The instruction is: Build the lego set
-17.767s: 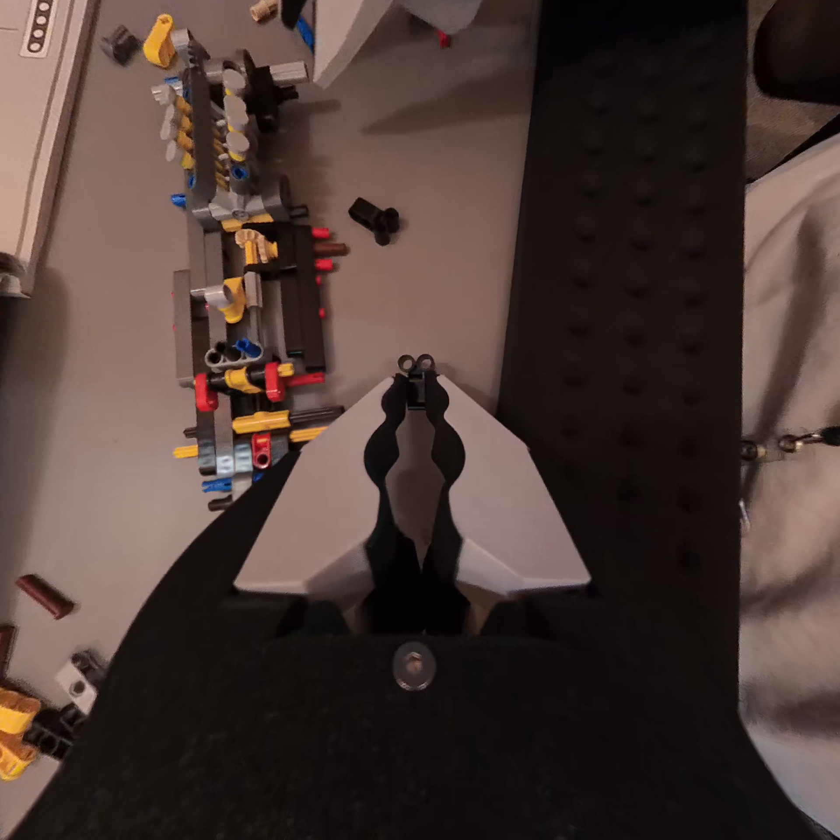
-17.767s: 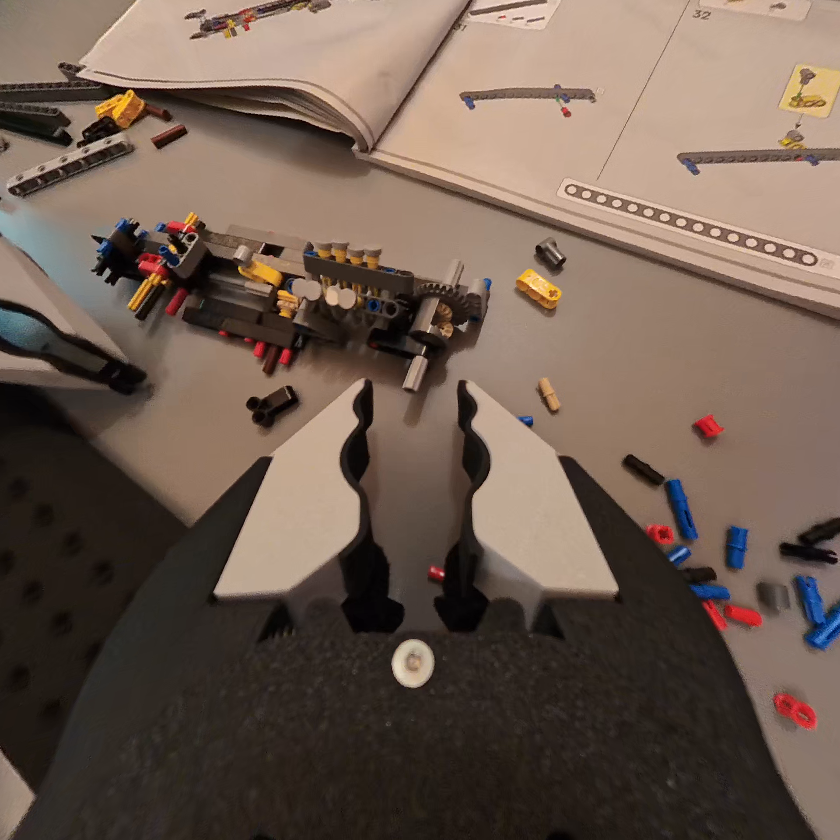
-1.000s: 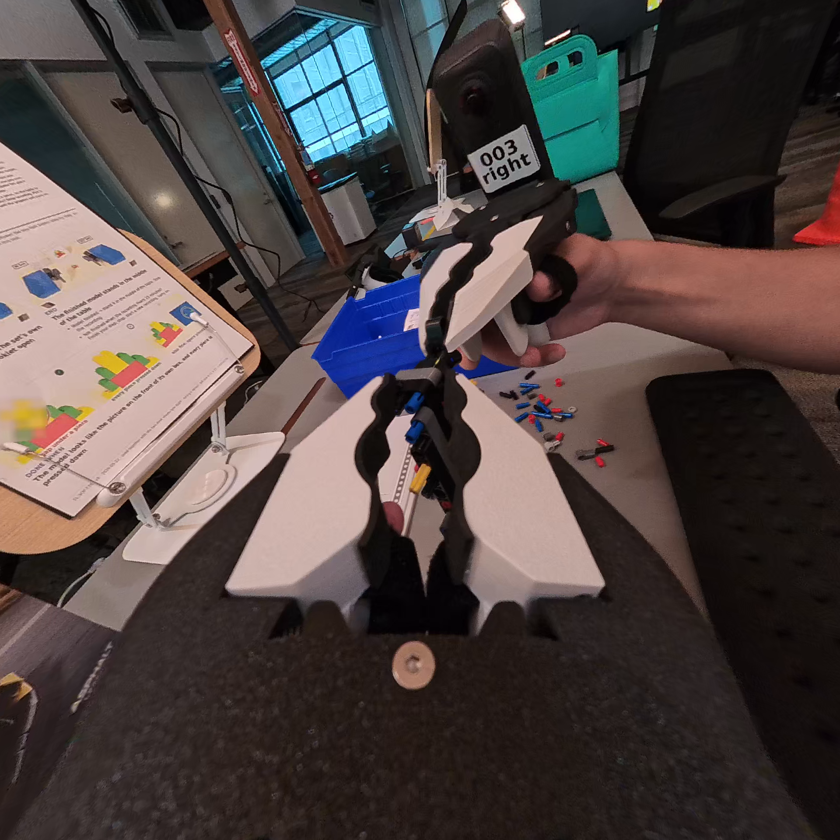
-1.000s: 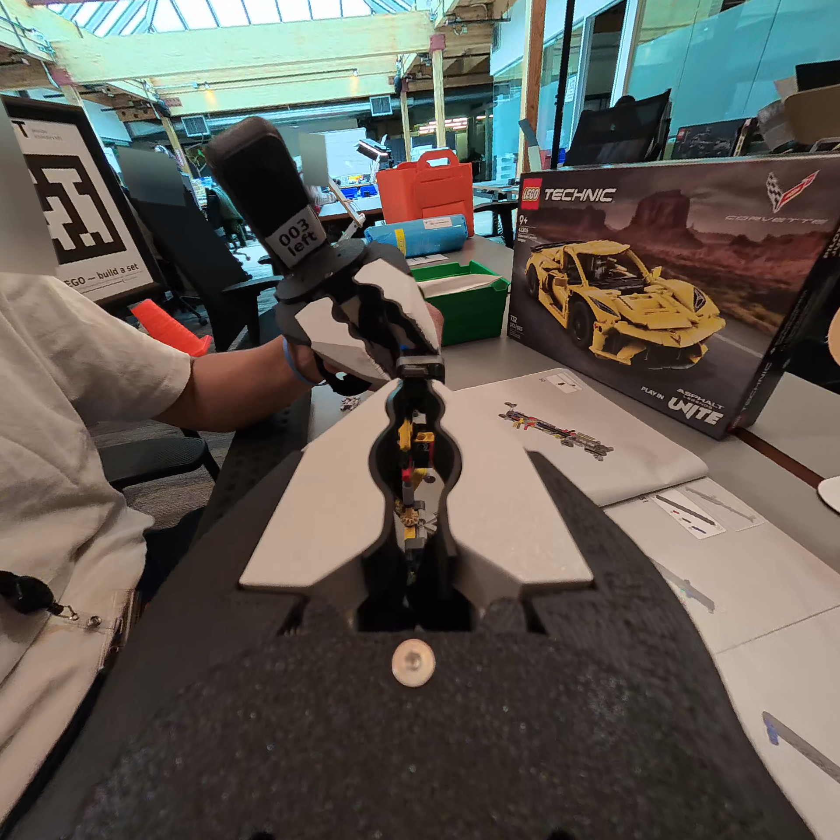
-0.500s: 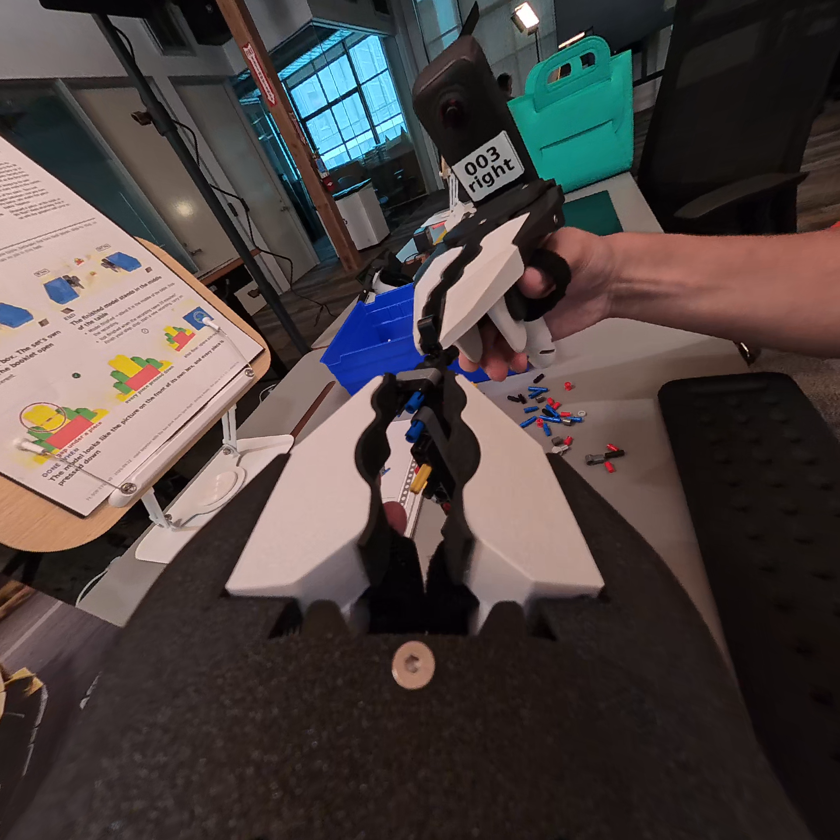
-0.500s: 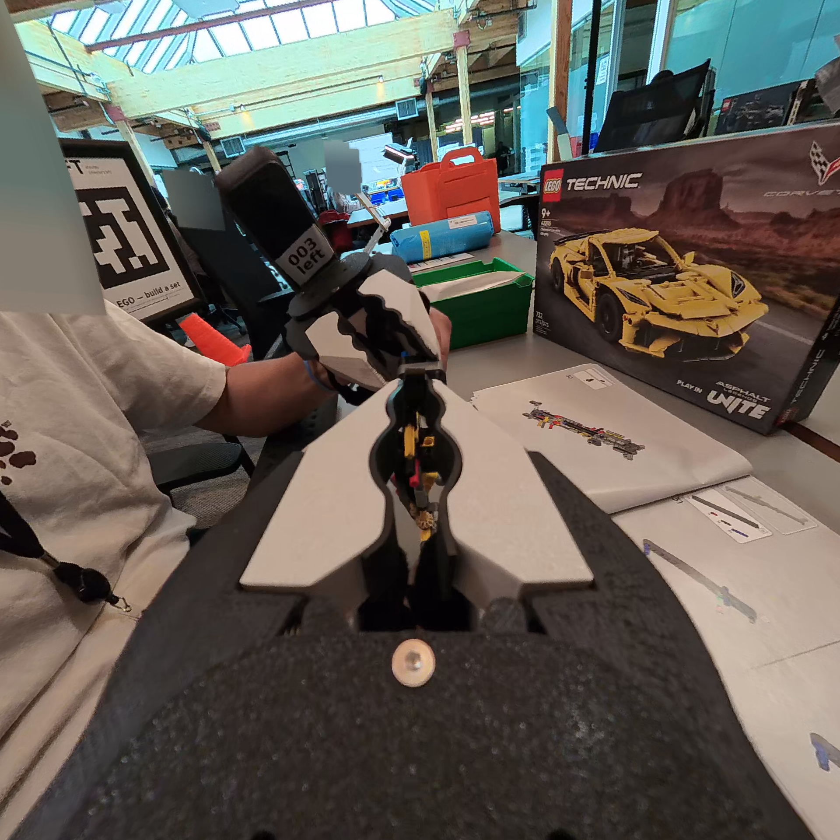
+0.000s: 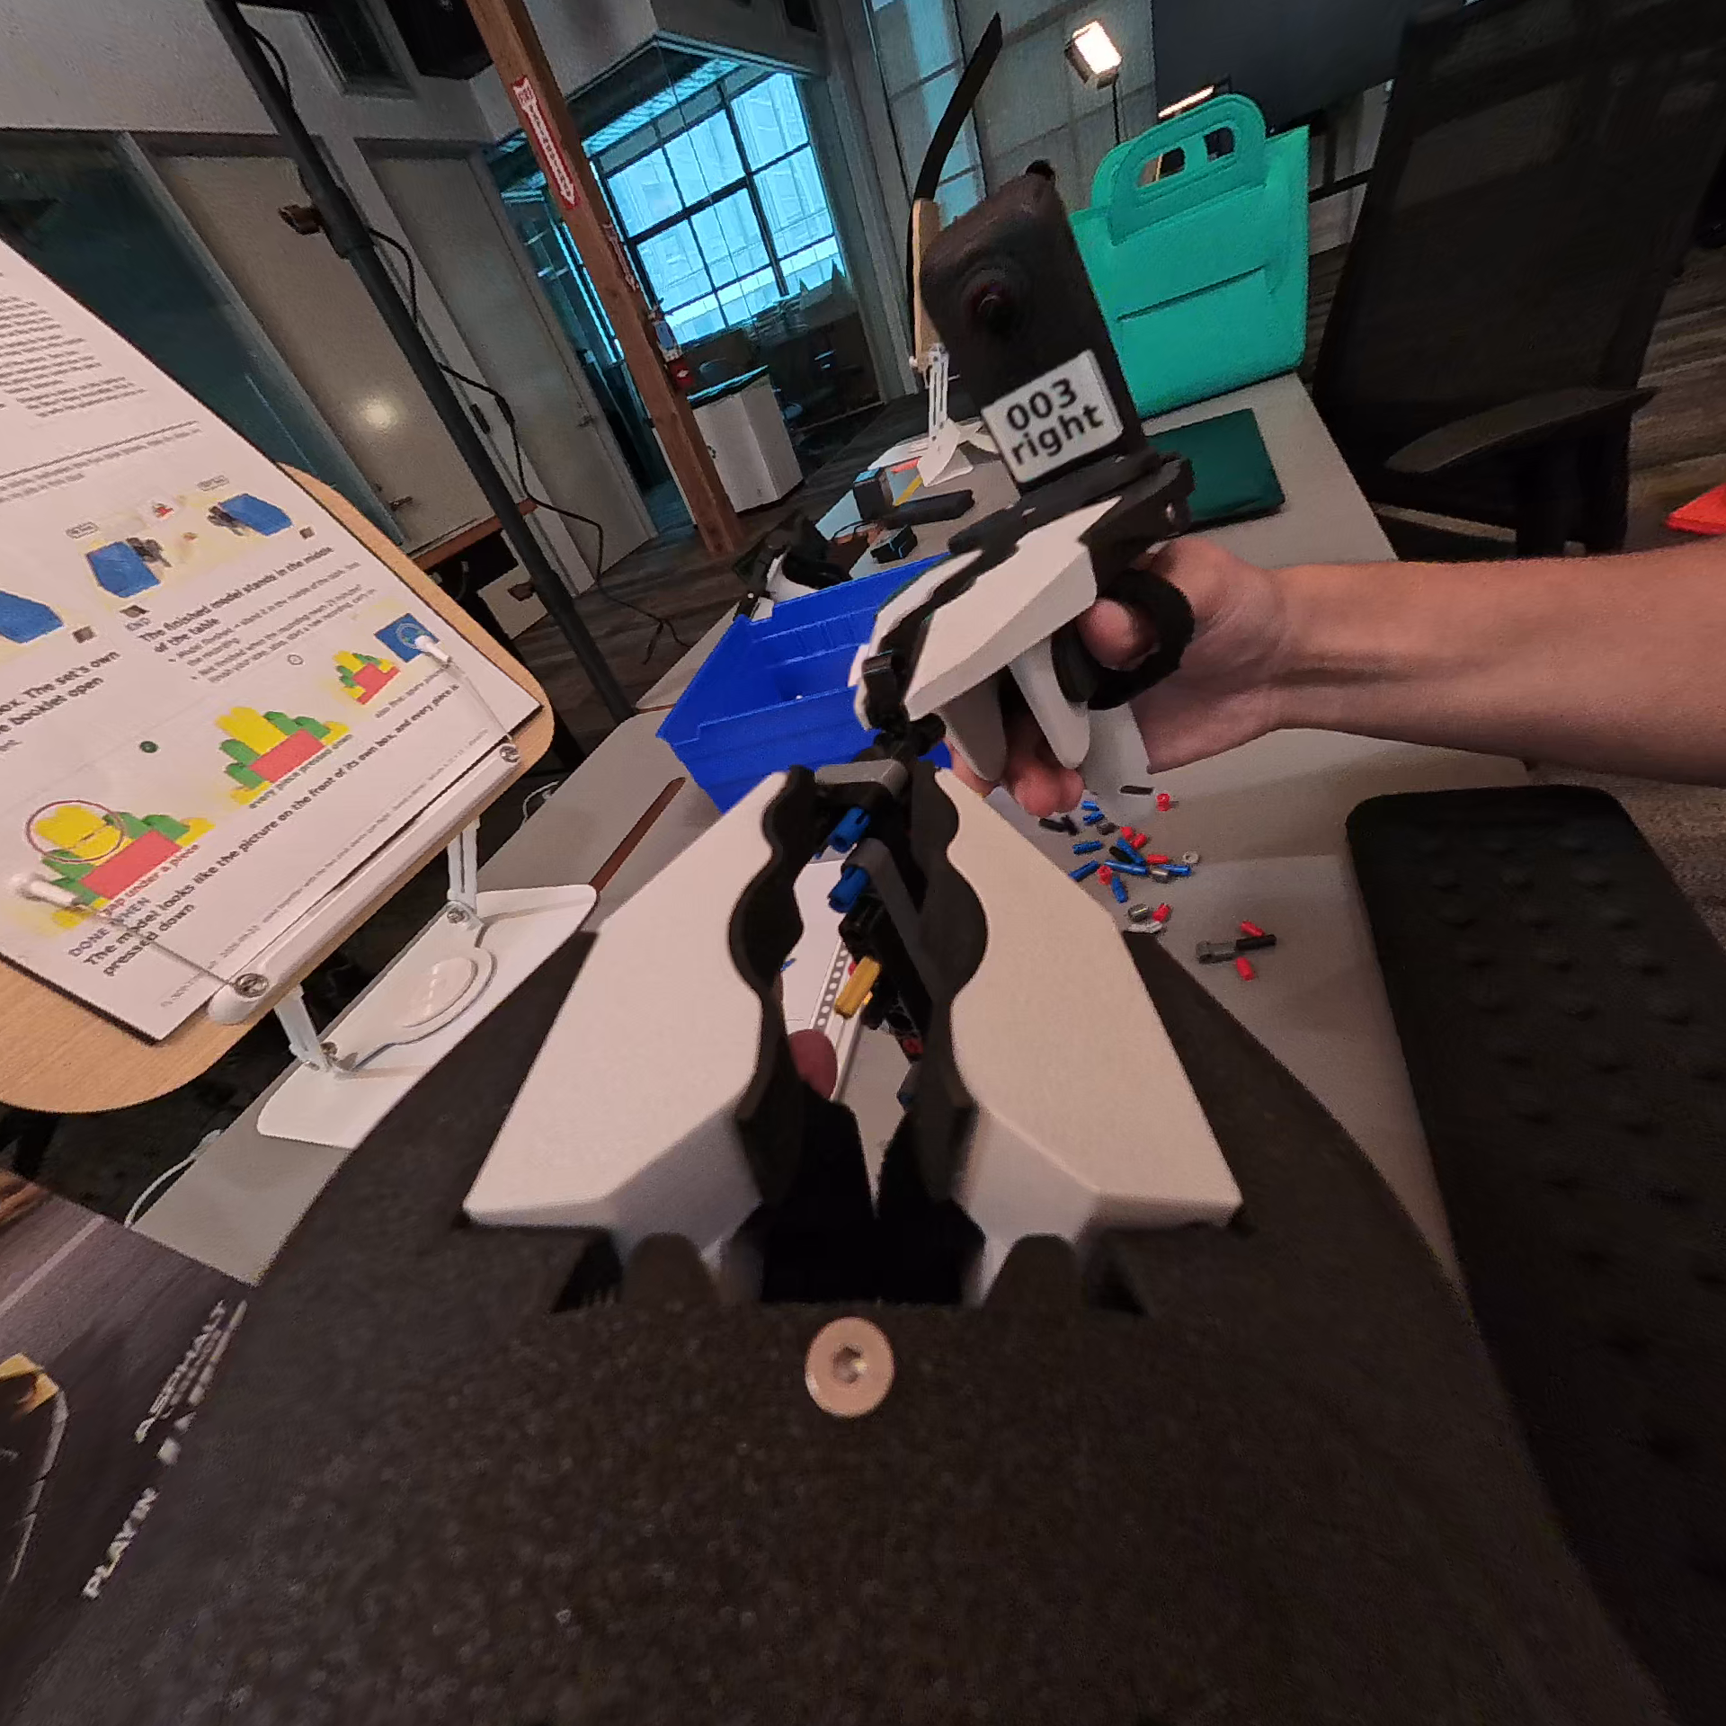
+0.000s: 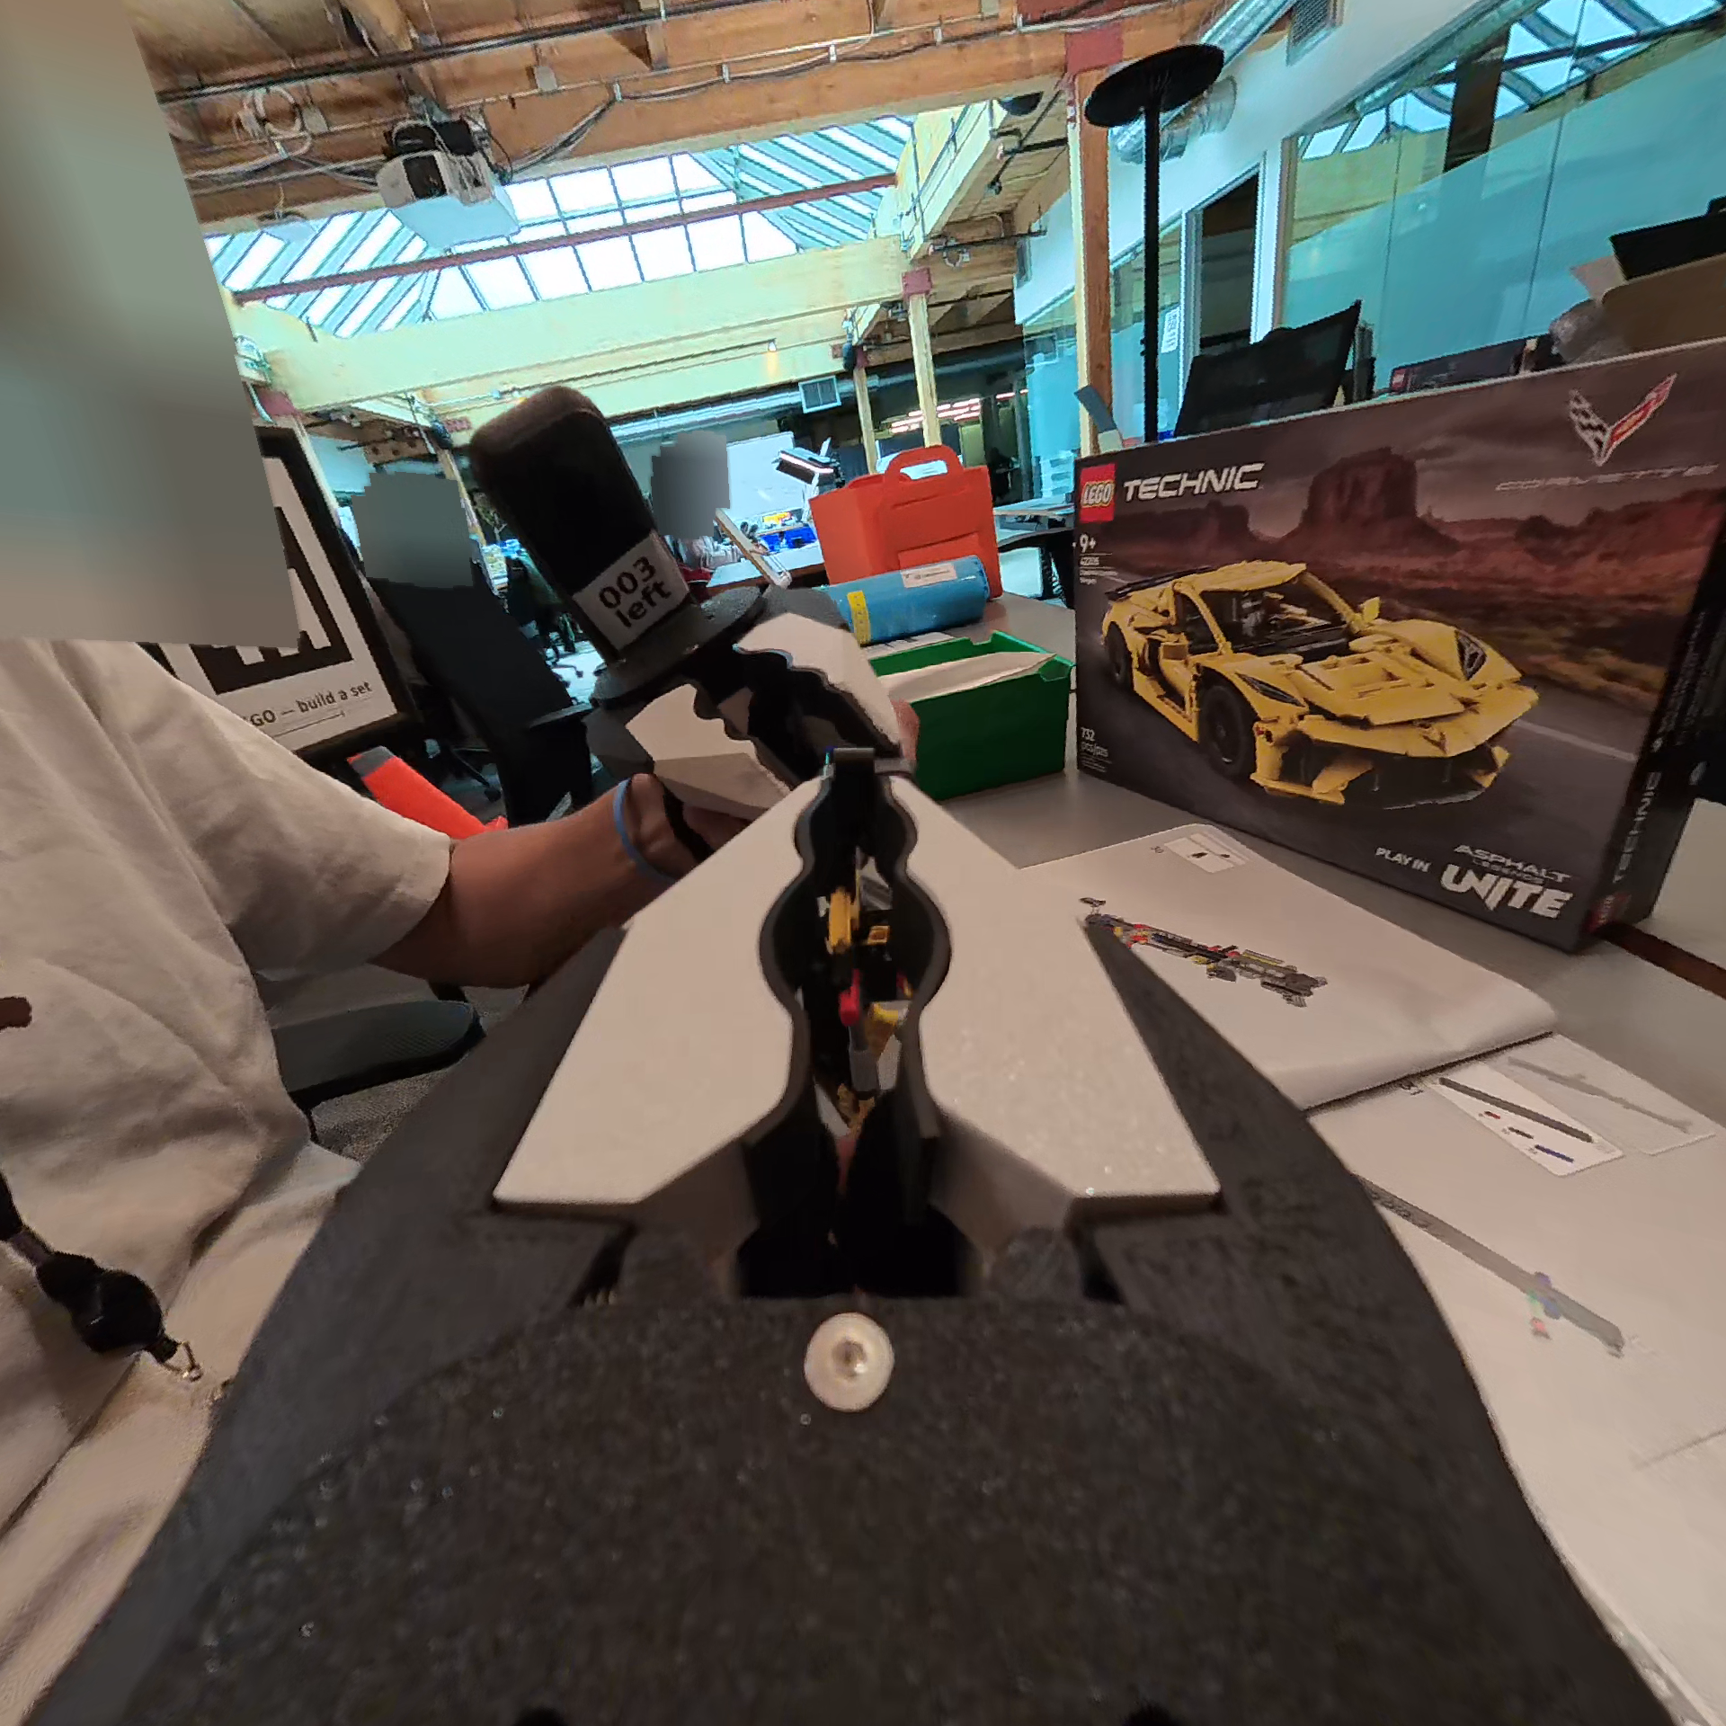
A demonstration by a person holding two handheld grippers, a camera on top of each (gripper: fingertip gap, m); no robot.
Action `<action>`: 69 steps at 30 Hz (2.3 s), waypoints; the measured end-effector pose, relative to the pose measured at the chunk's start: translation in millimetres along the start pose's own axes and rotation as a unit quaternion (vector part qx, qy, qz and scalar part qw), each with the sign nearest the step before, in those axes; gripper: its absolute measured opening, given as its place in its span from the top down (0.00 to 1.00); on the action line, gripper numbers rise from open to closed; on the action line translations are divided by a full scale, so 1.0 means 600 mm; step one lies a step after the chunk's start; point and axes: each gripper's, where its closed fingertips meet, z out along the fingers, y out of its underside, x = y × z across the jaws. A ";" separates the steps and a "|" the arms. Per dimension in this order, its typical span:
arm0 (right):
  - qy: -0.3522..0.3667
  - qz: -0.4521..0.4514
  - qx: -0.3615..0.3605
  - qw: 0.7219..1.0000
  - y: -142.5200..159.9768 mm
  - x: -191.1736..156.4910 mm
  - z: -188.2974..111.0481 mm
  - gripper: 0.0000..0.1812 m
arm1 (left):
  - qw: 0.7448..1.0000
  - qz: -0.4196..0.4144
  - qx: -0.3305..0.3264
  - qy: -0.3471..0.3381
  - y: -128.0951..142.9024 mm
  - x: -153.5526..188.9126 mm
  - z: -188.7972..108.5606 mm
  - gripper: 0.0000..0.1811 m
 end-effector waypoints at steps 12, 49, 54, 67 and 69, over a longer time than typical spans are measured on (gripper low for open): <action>-0.008 0.031 0.020 0.999 -0.002 0.003 0.003 0.97 | 1.000 -0.005 -0.001 -0.005 0.001 -0.002 0.000 0.90; -0.017 0.126 0.046 0.991 -0.009 0.022 0.002 0.96 | 1.000 0.005 -0.010 -0.020 0.003 -0.009 -0.003 0.90; 0.018 0.030 0.024 0.999 -0.008 0.013 0.007 0.96 | 1.000 -0.008 -0.007 -0.015 0.002 -0.006 -0.002 0.90; 0.047 0.086 0.121 0.988 -0.008 0.019 0.027 0.96 | 0.999 -0.022 0.003 -0.027 0.009 -0.024 -0.017 0.90; 0.045 0.065 0.141 0.987 -0.008 0.015 0.032 0.96 | 0.999 -0.037 0.010 -0.019 0.008 -0.024 -0.023 0.89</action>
